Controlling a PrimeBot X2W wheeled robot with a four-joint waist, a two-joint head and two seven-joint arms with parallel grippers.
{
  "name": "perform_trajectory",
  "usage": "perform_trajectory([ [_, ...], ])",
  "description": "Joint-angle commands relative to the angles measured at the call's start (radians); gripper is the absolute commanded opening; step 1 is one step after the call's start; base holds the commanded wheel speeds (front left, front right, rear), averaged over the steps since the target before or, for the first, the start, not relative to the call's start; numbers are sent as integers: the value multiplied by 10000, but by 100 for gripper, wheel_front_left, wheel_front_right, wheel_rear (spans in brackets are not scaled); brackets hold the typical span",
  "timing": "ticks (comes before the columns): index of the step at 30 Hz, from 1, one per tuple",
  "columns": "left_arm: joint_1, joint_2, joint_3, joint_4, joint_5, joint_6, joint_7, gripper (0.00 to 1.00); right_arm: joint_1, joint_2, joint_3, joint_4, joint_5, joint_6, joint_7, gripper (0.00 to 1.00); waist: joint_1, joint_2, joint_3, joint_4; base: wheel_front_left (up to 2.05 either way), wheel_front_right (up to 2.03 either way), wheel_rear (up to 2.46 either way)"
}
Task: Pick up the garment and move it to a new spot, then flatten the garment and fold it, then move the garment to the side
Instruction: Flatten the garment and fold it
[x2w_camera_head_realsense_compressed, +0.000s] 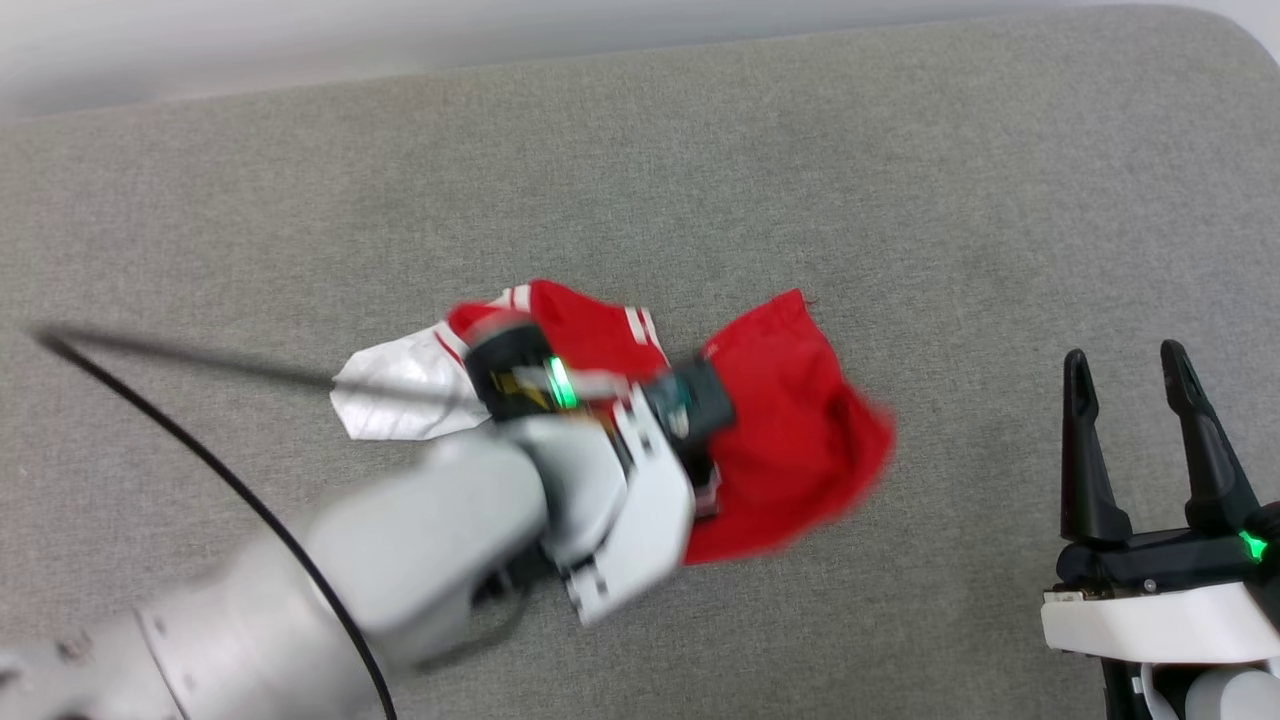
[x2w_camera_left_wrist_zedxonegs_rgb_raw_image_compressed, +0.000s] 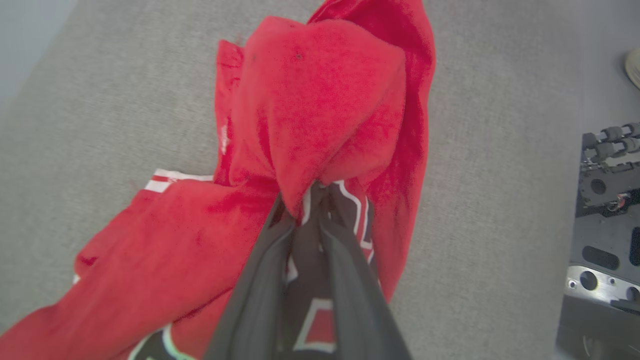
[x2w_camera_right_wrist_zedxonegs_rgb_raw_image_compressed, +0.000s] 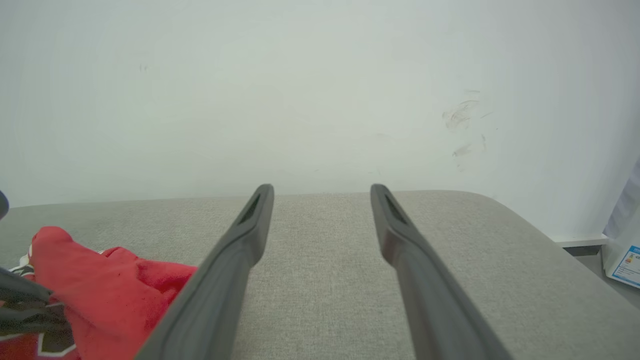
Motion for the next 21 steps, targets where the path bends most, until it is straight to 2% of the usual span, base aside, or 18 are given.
perform_trajectory([
  [1,555,-146,28,-78,199,28,20,0,62,9,4,33,-58,-3,-20,100,0,0,-44,23,0,0,0],
  [6,2142,-469,17,30,517,28,261,0,70,9,5,45,-119,-3,-20,100,0,0,-112,79,0,0,0],
  [10,2550,-493,-6,471,769,28,178,0,53,9,-2,18,-145,-3,-20,100,0,0,-109,142,0,0,0],
  [11,2523,-514,-7,585,820,29,7,17,62,9,-9,21,-155,-3,-20,100,0,0,-124,159,0,0,0],
  [12,2434,-542,-1,688,851,29,-288,91,83,9,-22,33,-150,-3,-20,100,0,0,-157,179,0,0,0],
  [13,2350,-583,11,788,746,31,-644,100,123,9,-29,53,-155,-3,-20,100,0,0,-216,197,0,0,0],
  [16,2177,-623,140,961,828,37,-1794,100,185,8,-25,79,-182,-3,-20,100,0,0,-442,213,0,0,0],
  [19,2365,-600,469,745,1076,465,-2903,100,317,9,-92,72,-233,-3,-20,100,0,0,-715,243,0,0,0],
  [21,2591,-463,820,416,1188,1021,-3600,100,351,9,-173,29,-267,-3,-20,100,0,0,-872,290,0,0,0],
])
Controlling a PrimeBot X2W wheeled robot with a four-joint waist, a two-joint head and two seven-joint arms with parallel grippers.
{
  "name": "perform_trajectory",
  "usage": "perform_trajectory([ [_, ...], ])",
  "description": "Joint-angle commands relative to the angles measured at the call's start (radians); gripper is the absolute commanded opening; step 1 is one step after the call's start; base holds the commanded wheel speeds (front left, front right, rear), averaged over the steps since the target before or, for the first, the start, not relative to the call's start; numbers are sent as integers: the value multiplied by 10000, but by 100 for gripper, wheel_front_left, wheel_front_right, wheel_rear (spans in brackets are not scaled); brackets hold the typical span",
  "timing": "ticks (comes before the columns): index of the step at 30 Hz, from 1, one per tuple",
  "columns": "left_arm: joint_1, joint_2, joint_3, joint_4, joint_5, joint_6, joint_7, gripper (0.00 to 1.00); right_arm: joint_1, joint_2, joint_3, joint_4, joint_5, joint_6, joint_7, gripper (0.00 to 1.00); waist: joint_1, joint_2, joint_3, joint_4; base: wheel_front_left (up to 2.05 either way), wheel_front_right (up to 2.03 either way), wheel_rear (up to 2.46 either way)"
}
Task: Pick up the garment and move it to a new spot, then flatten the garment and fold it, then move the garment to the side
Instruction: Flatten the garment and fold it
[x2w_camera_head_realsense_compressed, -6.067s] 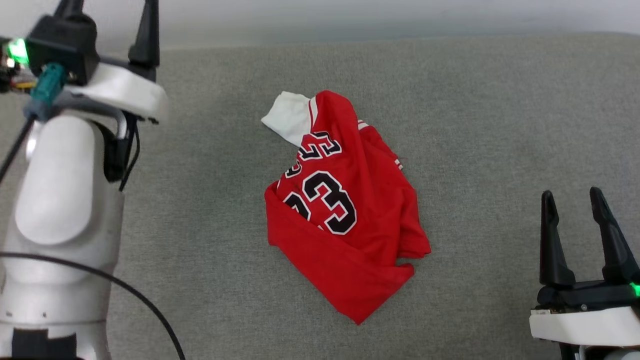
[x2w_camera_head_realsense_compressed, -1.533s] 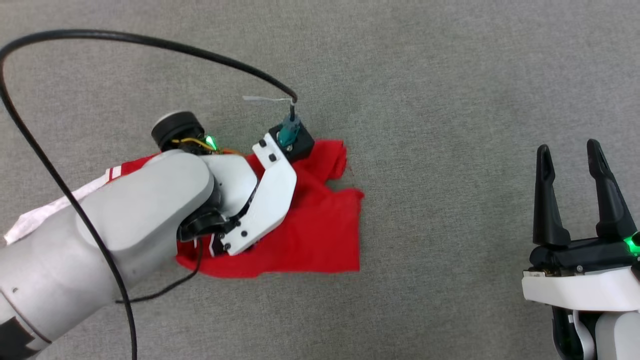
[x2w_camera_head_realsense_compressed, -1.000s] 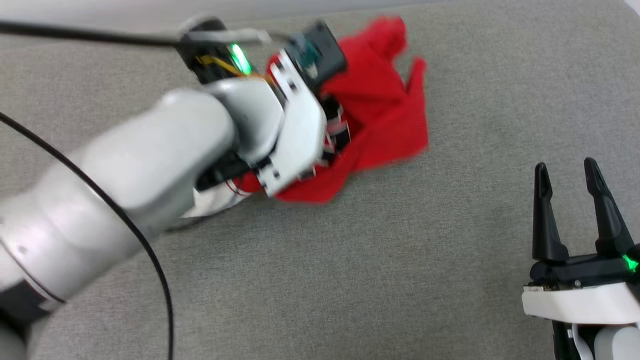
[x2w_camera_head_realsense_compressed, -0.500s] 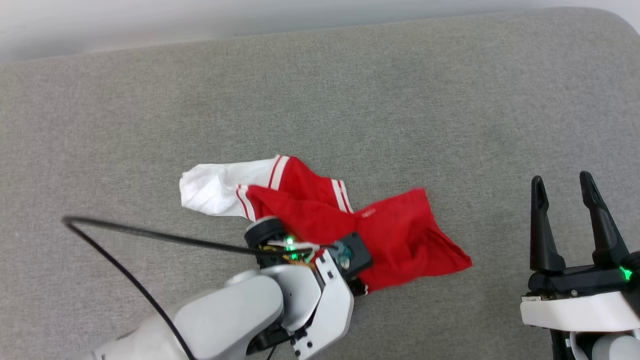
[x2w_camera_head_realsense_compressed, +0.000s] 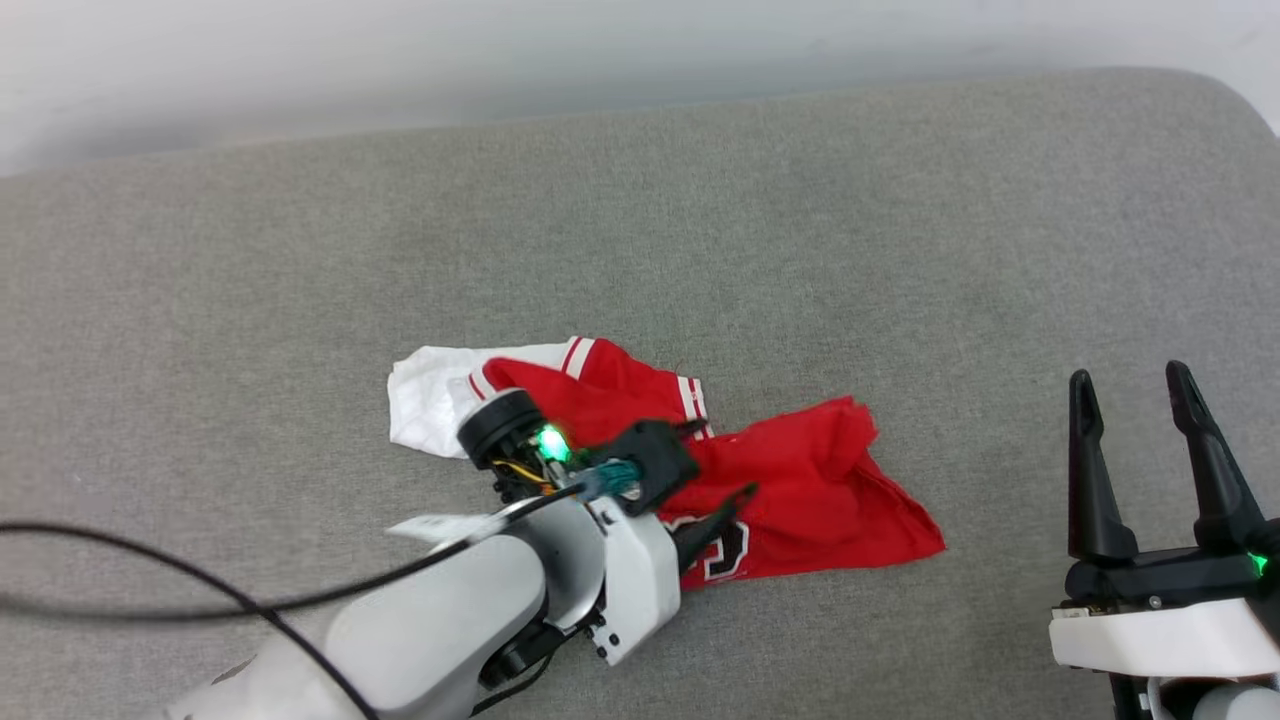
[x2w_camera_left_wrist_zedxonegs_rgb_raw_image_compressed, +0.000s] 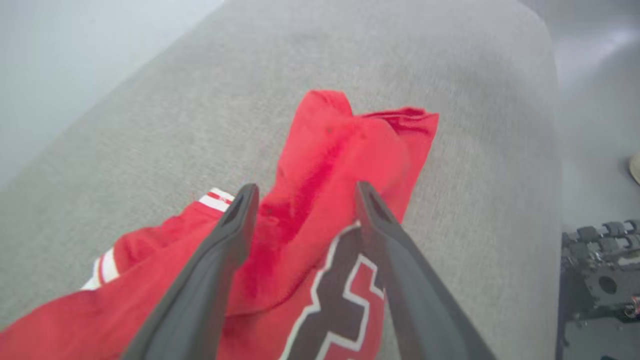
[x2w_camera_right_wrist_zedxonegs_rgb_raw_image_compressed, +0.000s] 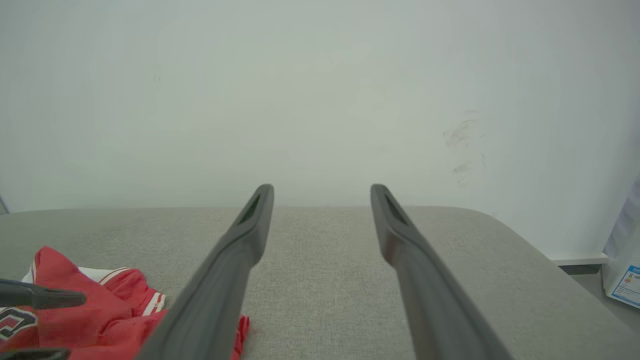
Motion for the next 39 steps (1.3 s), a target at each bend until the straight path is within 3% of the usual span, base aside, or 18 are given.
perform_trajectory([
  [1,297,206,324,-282,141,547,-581,100,112,9,-97,-52,-48,-3,-20,100,0,0,-231,86,0,0,0],
  [6,791,653,972,-1023,330,1691,-1703,100,237,9,-306,-115,-133,-3,-20,100,0,0,-522,306,0,0,0],
  [10,442,1206,1488,-1240,525,2141,-2093,100,289,9,-223,-125,-138,-3,-20,100,0,0,-636,382,0,0,0],
  [14,-121,1677,2036,-1300,484,2291,-2111,100,325,9,-115,-120,-3,-3,-20,100,0,0,-662,337,0,0,0],
  [19,-1446,1784,2366,-1081,410,1564,-1751,100,243,9,17,-161,129,-3,-19,100,0,0,-481,136,0,0,0],
  [29,-4535,1266,1601,466,284,-516,1035,100,-248,9,78,-227,299,-3,-19,100,0,0,513,-534,0,0,0],
  [34,-5419,877,506,1068,-632,-791,2781,100,-502,11,110,-212,453,-3,-19,100,0,0,1017,-868,0,0,0],
  [39,-6020,895,-616,541,-2024,-799,4991,100,-771,11,164,-223,606,-3,-19,100,0,0,1467,-1159,0,0,0],
])
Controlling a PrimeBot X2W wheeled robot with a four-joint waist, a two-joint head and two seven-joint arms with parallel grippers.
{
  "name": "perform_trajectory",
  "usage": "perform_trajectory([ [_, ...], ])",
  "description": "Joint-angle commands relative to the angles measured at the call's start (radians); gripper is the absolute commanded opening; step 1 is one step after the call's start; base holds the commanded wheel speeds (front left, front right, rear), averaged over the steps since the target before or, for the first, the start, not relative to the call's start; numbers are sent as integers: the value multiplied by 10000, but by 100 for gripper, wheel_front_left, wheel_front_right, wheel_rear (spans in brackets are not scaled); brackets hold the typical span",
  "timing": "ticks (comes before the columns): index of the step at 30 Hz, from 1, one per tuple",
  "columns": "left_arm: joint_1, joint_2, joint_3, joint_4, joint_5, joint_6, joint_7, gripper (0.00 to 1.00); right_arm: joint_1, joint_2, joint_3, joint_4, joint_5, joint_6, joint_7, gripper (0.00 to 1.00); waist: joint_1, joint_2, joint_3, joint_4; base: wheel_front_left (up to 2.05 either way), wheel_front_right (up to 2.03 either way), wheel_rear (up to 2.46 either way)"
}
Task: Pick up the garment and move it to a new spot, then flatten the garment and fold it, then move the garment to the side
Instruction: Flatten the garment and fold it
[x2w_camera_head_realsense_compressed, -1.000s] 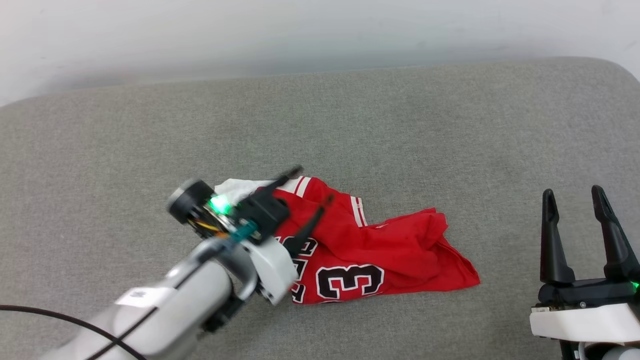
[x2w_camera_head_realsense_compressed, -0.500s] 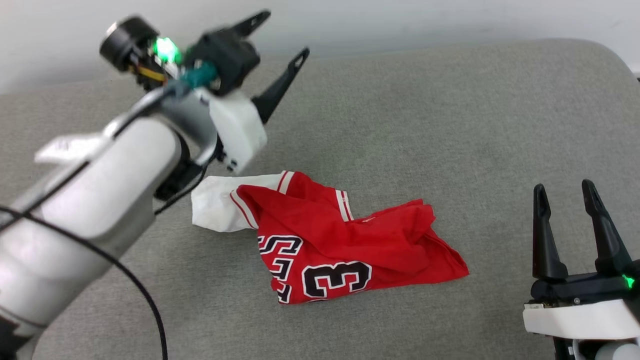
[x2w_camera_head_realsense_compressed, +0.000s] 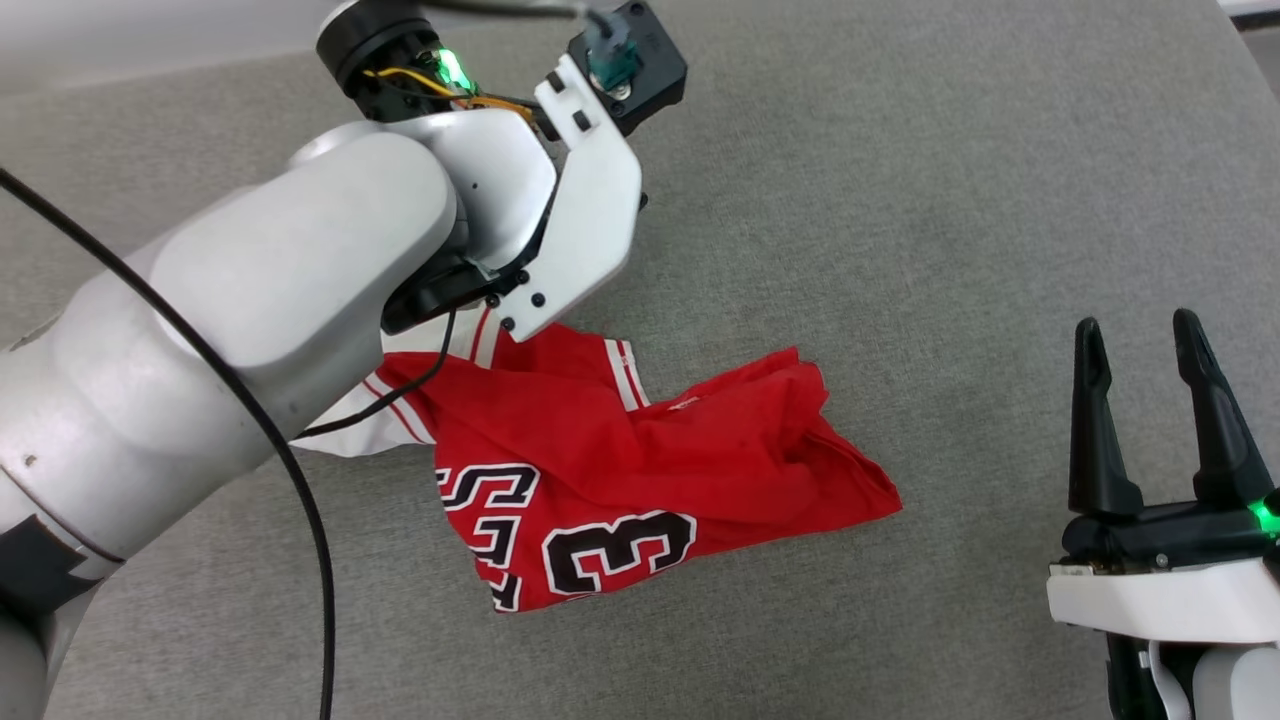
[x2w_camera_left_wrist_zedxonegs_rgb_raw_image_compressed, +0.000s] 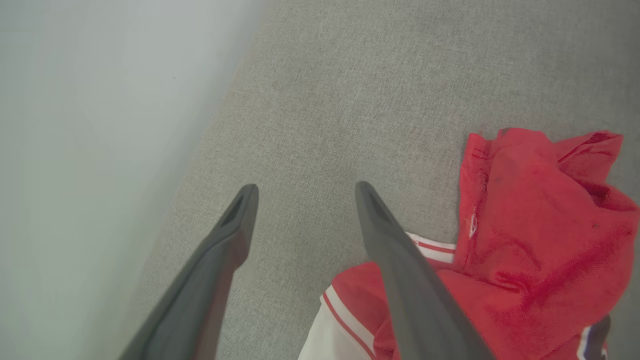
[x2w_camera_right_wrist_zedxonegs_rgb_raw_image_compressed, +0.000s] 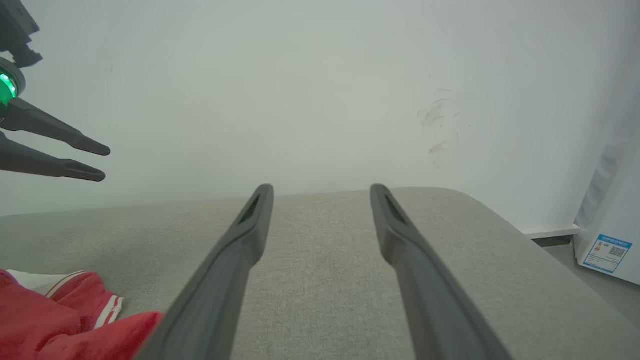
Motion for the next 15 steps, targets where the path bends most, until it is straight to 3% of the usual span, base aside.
perform_trajectory([
  [1,-163,52,-123,-327,-430,9,899,100,-247,13,45,-30,82,-3,-19,100,0,0,377,-271,0,0,0],
  [3,213,87,-156,-723,-637,8,2378,100,-350,13,88,-31,125,-3,-19,100,0,0,572,-383,0,0,0],
  [4,213,87,-156,-723,-637,8,2378,100,-350,13,88,-31,125,-3,-19,100,0,0,572,-383,0,0,0],
  [9,646,157,-139,-1624,-635,6,4684,100,-636,11,126,-31,299,-3,-19,100,0,0,1055,-624,0,0,0],
  [12,860,238,-126,-1978,-426,5,5437,100,-792,11,213,-28,354,-3,-19,100,0,0,1314,-763,0,0,0],
  [15,1118,235,-132,-2004,-322,5,5501,100,-856,11,274,-25,463,-3,-19,100,0,0,1536,-882,0,0,0],
])
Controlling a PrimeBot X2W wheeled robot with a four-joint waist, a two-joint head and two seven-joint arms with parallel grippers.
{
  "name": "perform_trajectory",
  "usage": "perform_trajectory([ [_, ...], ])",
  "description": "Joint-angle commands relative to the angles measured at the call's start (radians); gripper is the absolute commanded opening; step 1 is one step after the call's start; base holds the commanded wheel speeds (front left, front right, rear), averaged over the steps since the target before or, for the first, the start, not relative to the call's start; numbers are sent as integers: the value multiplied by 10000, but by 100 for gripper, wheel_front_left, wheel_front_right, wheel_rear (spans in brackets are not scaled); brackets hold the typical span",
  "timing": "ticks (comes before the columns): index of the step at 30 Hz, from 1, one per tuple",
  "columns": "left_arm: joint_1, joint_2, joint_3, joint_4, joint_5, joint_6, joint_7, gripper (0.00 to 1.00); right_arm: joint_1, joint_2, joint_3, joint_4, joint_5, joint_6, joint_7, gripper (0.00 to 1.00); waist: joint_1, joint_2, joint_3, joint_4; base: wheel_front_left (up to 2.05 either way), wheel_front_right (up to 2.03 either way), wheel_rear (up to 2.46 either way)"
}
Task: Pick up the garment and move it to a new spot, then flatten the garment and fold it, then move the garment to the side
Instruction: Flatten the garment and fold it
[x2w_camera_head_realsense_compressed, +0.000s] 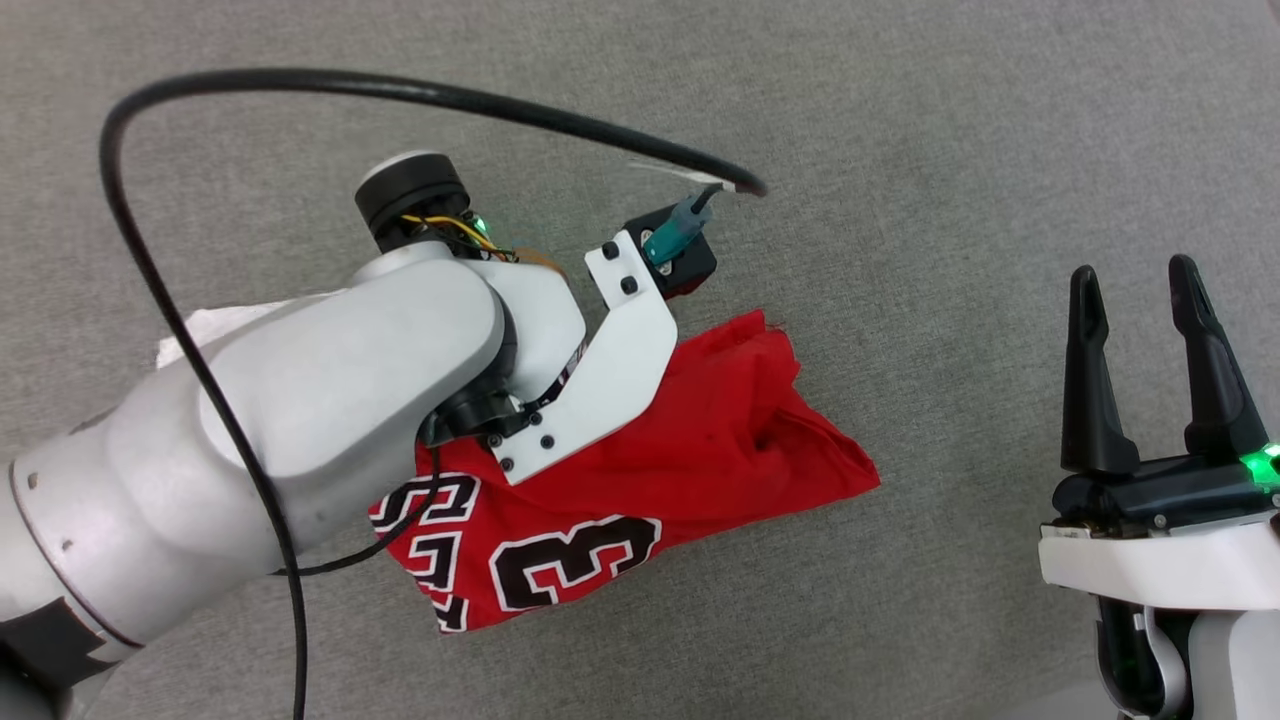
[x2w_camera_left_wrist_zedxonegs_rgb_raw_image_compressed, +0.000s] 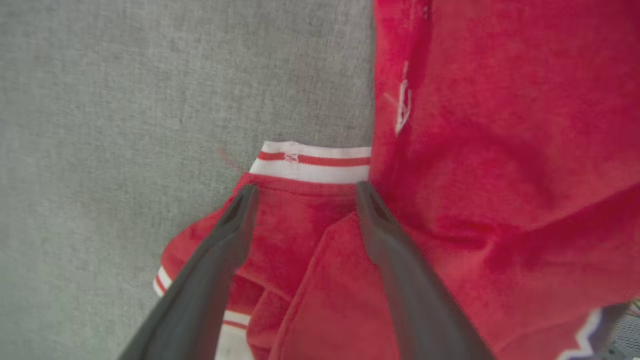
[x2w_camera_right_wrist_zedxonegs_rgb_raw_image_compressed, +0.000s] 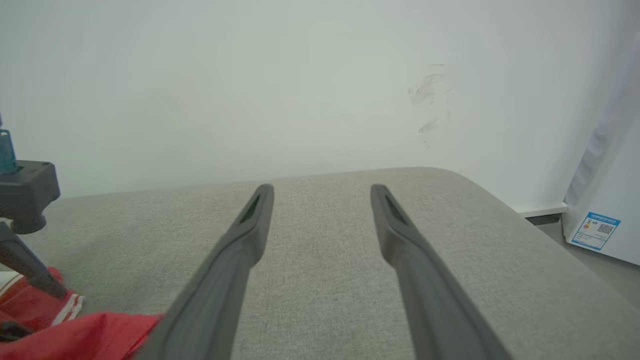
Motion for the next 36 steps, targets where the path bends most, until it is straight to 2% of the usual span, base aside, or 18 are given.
perform_trajectory([
  [1,226,-3,11,20,89,5,41,100,-126,9,37,-27,63,-3,-19,100,-1,0,199,-139,0,0,0],
  [7,485,47,-55,110,898,7,202,100,-272,9,112,-8,135,-3,-19,100,-1,0,470,-237,0,0,0],
  [12,1053,282,-158,-72,1183,16,1278,100,-354,9,163,-7,141,-3,-19,100,-1,0,593,-292,0,0,0],
  [13,1118,325,-177,-84,1099,15,1232,44,-356,9,161,-2,144,-3,-19,100,-1,0,596,-291,0,0,0],
  [14,1083,310,-176,-40,1002,15,952,0,-342,11,145,12,142,-3,-19,100,-1,0,586,-272,0,0,0],
  [17,794,101,-130,-71,1122,13,285,0,-155,9,97,94,71,-3,-19,100,-1,0,395,-99,0,0,0],
  [24,-123,-19,14,-389,1123,14,-2574,0,249,9,32,192,-260,-3,-19,100,-1,0,-593,590,0,0,0],
  [30,-423,535,15,-933,1080,14,-4704,0,664,8,-67,256,-474,-3,-19,100,-1,0,-1525,1102,0,0,0],
  [36,-595,1183,15,-1154,760,16,-5908,0,1088,9,-164,274,-580,-3,-19,100,-1,0,-2161,1482,0,0,0],
])
